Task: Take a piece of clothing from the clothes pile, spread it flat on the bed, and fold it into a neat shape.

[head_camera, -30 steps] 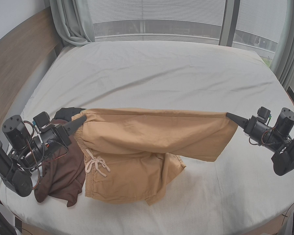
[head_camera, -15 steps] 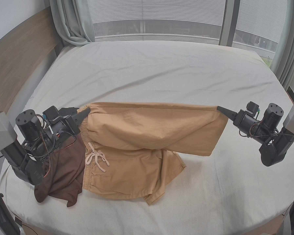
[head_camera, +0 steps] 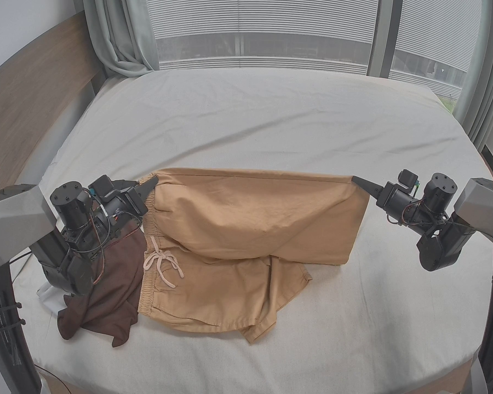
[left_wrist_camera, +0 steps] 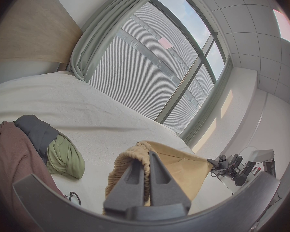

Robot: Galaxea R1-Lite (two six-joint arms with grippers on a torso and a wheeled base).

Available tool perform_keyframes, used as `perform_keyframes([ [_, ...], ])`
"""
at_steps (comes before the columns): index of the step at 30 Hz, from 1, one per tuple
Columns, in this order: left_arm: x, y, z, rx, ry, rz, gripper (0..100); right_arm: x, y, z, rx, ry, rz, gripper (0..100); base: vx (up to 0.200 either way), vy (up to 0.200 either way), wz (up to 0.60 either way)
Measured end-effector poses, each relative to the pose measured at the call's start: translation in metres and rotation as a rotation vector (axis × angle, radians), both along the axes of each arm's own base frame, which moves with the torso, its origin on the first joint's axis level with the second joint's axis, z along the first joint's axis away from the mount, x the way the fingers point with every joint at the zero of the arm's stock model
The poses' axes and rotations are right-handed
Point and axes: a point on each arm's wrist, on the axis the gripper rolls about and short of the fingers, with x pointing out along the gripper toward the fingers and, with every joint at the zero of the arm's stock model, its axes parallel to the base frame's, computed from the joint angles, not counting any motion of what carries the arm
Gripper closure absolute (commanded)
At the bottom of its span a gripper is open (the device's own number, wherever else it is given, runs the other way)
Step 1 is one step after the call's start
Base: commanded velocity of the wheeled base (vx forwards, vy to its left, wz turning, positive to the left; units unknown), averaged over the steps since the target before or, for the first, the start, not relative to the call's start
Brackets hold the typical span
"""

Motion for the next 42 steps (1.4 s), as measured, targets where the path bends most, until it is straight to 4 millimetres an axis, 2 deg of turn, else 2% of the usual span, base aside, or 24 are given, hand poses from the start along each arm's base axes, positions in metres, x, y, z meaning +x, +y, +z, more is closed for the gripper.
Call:
perform_keyframes([
  [12,0.025,0.005,-0.015,-0.014,-0.008,0.069,100,0.028,0.001,-0.019,0.002,0.002,-0.003,100,0.000,0.000,0.00],
  [23,0.032,0.009,-0.023,-0.025,0.004,0.077,100,0.039,0.003,-0.025,0.002,0.008,-0.002,100,0.000,0.000,0.00],
  [24,0.032,0.009,-0.023,-0.025,0.005,0.077,100,0.040,0.003,-0.025,0.003,0.005,-0.003,0,0.000,0.000,0.00],
  [25,0.032,0.009,-0.023,-0.026,0.003,0.077,0,0.041,0.003,-0.025,0.004,0.004,-0.006,0,0.000,0.000,0.00],
  [35,0.041,0.010,-0.012,-0.081,-0.029,0.091,0,0.054,0.003,-0.022,0.015,-0.029,-0.060,0,0.000,0.000,0.00],
  [42,0.044,0.009,-0.011,-0.102,-0.033,0.123,0,0.034,0.005,-0.042,-0.012,0.054,-0.058,0,0.000,0.000,0.00],
])
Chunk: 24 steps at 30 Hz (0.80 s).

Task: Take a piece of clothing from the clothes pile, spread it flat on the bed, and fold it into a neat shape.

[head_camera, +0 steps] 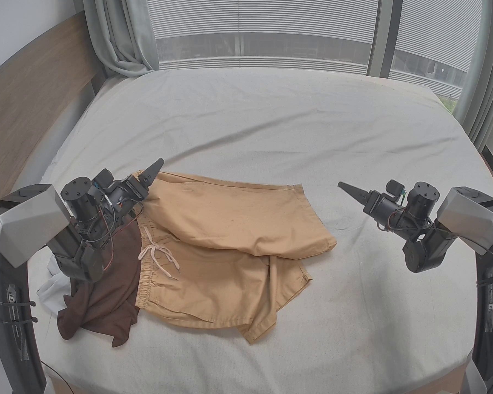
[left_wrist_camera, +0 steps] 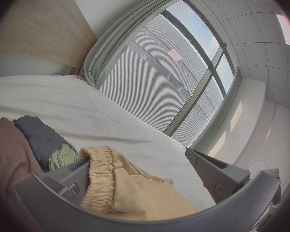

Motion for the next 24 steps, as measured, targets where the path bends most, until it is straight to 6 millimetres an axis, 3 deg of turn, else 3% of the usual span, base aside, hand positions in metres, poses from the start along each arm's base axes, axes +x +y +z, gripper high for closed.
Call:
perform_keyframes([
  [9,-0.017,0.007,-0.026,0.032,0.117,0.050,0,-0.054,0.023,-0.025,-0.080,0.107,0.066,0,0.000,0.000,0.00],
  [16,-0.038,0.018,-0.043,0.095,0.205,0.070,0,-0.076,0.039,-0.032,-0.126,0.136,0.115,0,0.000,0.000,0.00],
  [24,-0.072,0.019,-0.031,0.110,0.249,-0.001,0,-0.085,0.049,-0.039,-0.148,0.161,0.123,0,0.000,0.000,0.00],
])
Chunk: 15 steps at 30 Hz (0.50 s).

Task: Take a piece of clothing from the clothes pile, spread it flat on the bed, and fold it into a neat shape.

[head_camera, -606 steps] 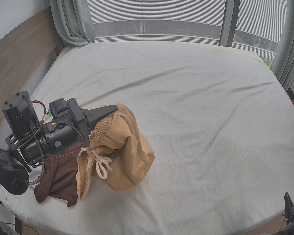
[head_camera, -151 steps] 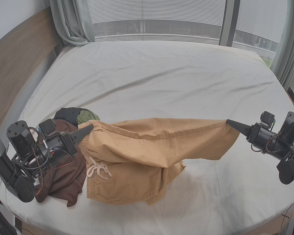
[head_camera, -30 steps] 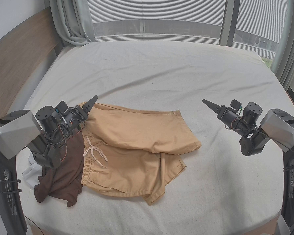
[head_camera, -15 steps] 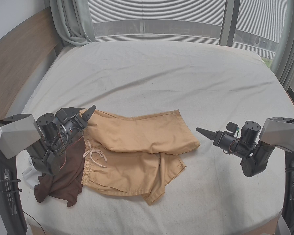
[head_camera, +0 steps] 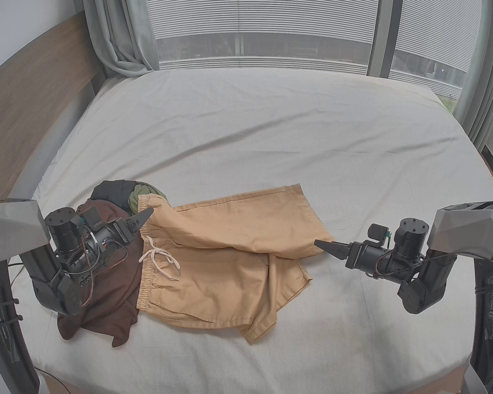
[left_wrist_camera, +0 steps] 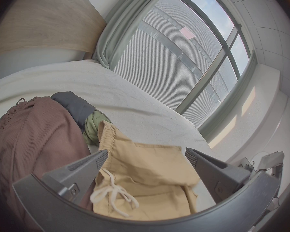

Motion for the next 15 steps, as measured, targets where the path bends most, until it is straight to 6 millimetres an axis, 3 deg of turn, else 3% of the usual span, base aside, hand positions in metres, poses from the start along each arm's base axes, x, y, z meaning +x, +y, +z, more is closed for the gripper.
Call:
perform_keyframes([
  [8,-0.040,-0.002,0.010,-0.003,0.056,-0.082,0,-0.007,0.006,-0.006,-0.024,0.015,0.017,0,0.000,0.000,0.00],
  [15,-0.056,0.001,0.013,0.062,0.051,-0.095,0,-0.012,0.006,-0.006,-0.039,0.017,0.020,0,0.000,0.000,0.00],
])
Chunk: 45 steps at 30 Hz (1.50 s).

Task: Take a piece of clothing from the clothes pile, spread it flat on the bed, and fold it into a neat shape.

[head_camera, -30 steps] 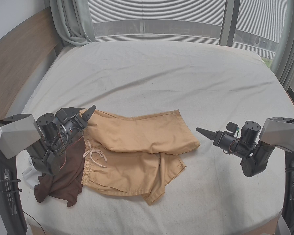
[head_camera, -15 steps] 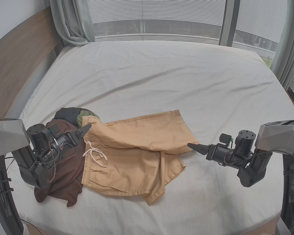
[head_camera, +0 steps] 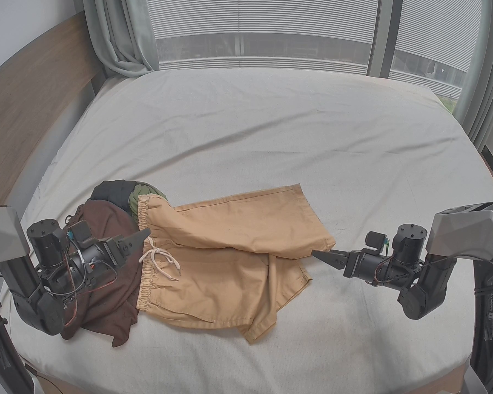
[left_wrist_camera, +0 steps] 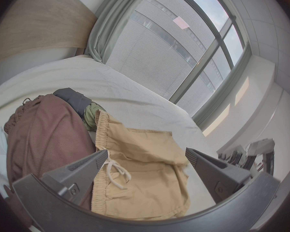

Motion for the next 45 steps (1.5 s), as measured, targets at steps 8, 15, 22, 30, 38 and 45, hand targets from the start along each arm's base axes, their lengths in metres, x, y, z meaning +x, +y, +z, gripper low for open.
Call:
perform_keyframes([
  [8,-0.017,0.004,-0.013,0.151,0.017,-0.022,0,-0.004,0.001,-0.009,-0.033,0.005,0.012,0,0.000,0.000,0.00],
  [15,-0.020,0.005,-0.021,0.164,0.047,-0.027,0,-0.003,0.002,-0.024,-0.044,0.037,0.016,0,0.000,0.000,0.00],
  [22,-0.020,0.005,-0.021,0.163,0.049,-0.029,0,-0.002,0.008,-0.038,-0.051,0.063,0.029,0,0.000,0.000,0.00],
  [30,-0.020,0.004,-0.021,0.159,0.049,-0.030,0,0.000,0.022,-0.057,-0.073,0.085,0.022,0,0.000,0.000,0.00],
  [38,-0.020,0.002,-0.020,0.158,0.045,-0.035,0,0.003,0.034,-0.069,-0.092,0.090,0.005,0,0.000,0.000,0.00],
  [45,-0.019,0.002,-0.020,0.156,0.042,-0.034,0,0.008,0.038,-0.076,-0.097,0.081,-0.018,100,0.000,0.000,0.00],
])
